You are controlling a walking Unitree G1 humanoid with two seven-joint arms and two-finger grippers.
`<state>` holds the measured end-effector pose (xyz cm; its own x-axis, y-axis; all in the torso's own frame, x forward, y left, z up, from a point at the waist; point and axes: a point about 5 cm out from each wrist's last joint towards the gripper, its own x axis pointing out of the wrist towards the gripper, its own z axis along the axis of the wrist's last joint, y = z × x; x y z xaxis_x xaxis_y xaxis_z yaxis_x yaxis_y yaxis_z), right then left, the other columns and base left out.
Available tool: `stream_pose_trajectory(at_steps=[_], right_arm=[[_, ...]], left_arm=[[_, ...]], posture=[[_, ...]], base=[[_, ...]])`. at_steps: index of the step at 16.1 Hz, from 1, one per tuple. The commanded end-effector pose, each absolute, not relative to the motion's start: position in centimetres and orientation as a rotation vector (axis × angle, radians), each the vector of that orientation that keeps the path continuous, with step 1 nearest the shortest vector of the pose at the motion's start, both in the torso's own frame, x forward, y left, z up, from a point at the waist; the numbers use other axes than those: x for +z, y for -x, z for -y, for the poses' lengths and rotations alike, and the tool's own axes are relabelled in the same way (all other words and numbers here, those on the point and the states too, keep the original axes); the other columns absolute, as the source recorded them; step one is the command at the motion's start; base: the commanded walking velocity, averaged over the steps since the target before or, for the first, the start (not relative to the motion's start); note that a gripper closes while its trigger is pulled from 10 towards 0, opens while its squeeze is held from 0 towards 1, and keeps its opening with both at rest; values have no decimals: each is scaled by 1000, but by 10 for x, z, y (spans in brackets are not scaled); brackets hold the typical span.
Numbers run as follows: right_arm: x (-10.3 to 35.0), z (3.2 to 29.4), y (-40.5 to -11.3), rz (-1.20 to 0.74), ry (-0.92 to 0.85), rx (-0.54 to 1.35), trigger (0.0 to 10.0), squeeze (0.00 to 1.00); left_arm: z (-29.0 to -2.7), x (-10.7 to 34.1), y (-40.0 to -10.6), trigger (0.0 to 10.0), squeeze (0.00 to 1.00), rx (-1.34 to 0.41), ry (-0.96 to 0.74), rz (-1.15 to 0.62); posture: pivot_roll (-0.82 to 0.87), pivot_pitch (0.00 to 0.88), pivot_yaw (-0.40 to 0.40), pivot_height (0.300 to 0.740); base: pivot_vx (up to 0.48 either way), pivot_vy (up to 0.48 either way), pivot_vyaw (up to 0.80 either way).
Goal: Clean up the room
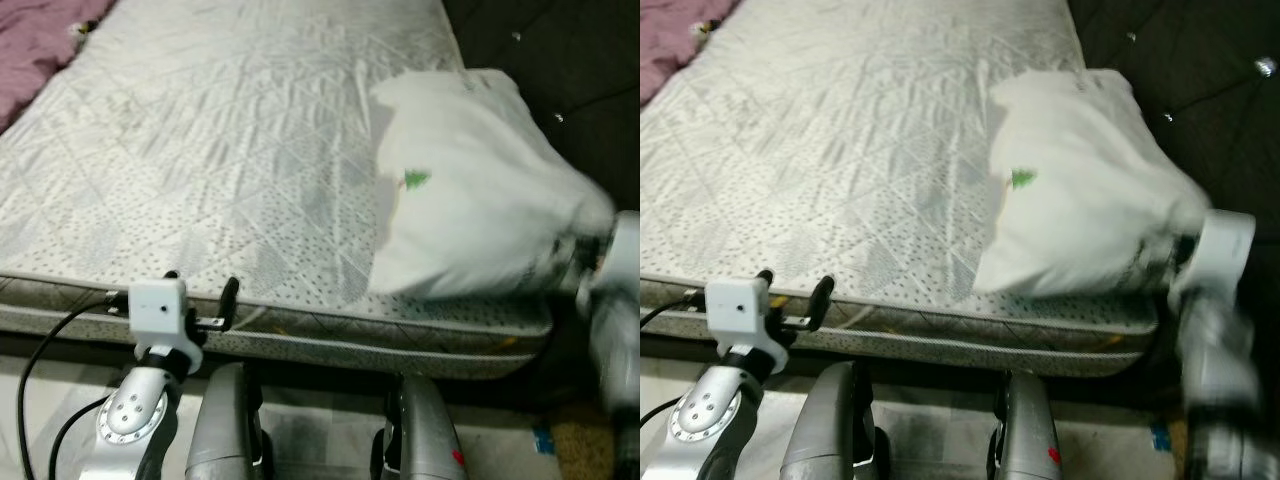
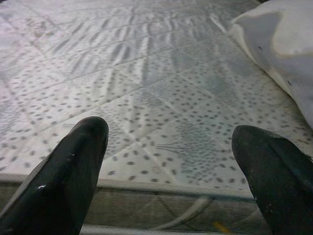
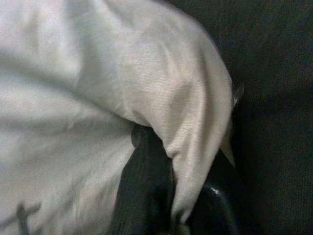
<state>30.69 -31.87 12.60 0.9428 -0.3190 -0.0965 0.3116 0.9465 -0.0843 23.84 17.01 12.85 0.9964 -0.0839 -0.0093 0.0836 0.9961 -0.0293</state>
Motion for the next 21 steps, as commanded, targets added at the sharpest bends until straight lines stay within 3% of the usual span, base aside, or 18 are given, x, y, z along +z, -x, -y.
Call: stream_pose_trajectory(at_steps=[1,2,7,13,18,21], right_arm=[[125,319,-297,-106,74,-333,0,0],[110,306,-283,-130,44,-326,0,0],[96,272,-270,-115,45,-222,0,0],[78,249,-230,-208,24,-157,0,0],[118,270,-292,-78,10,-218,0,0],[152,298,-324,-22,17,-297,0,0]], left_arm=[[-171,127,-237,10000,0,-81,25,-21],[-170,126,-238,10000,0,-88,19,-24],[-171,126,-239,10000,0,-97,10,-25],[-172,126,-238,10000,0,-97,1,-27],[-172,127,-240,10000,0,-91,-1,-25],[-173,128,-239,10000,0,-73,-1,-26]], posture=[[88,158,-34,573],[82,159,-27,573],[88,158,-24,573],[84,167,-17,573],[95,166,-17,573],[102,166,-23,573]], base=[[0,0,0],[0,0,0],[0,0,0],[0,0,0],[0,0,0],[0,0,0]])
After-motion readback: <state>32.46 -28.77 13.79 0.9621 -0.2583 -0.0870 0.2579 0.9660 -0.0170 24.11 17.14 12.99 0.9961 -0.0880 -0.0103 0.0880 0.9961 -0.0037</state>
